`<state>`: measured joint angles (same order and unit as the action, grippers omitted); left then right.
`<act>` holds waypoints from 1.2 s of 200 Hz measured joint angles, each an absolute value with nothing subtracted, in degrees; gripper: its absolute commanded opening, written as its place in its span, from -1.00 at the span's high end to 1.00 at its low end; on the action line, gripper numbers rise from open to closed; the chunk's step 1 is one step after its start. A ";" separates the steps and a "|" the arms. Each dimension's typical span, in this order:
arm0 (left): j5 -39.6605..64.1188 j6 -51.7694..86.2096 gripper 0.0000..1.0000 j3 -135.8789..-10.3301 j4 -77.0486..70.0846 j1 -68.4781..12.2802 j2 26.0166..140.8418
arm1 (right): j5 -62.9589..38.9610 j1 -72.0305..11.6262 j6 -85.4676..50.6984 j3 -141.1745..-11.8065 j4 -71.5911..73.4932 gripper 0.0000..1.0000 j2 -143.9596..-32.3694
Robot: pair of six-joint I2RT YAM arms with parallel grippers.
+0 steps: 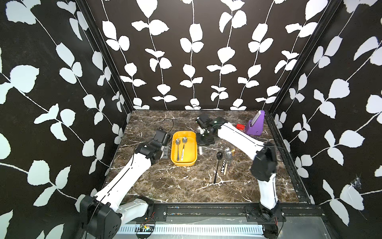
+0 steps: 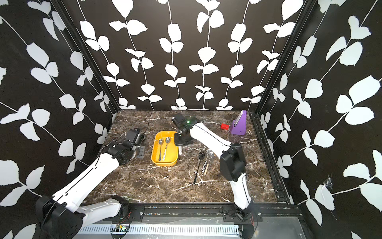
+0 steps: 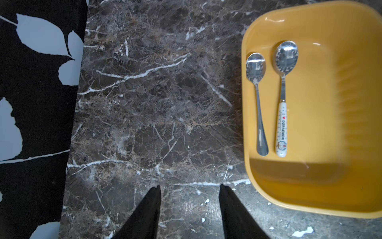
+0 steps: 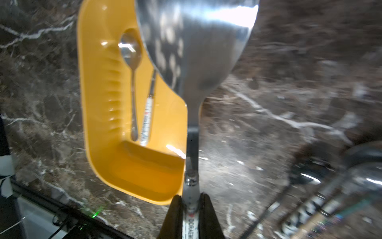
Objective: Put the spoon into the storage box
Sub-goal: Place the spoon in the storage box.
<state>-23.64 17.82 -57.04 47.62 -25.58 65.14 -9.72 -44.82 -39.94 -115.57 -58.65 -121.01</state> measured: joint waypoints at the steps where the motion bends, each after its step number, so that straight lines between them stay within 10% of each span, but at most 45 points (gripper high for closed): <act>1: -23.66 17.82 -0.03 -57.04 47.62 -25.58 65.10 | -9.82 -44.95 -39.97 -116.09 -58.74 0.88 -121.47; 240: -25.10 17.28 -0.10 -56.88 46.70 -25.17 60.84 | -13.76 -47.70 -46.09 -139.76 -65.80 0.69 -147.33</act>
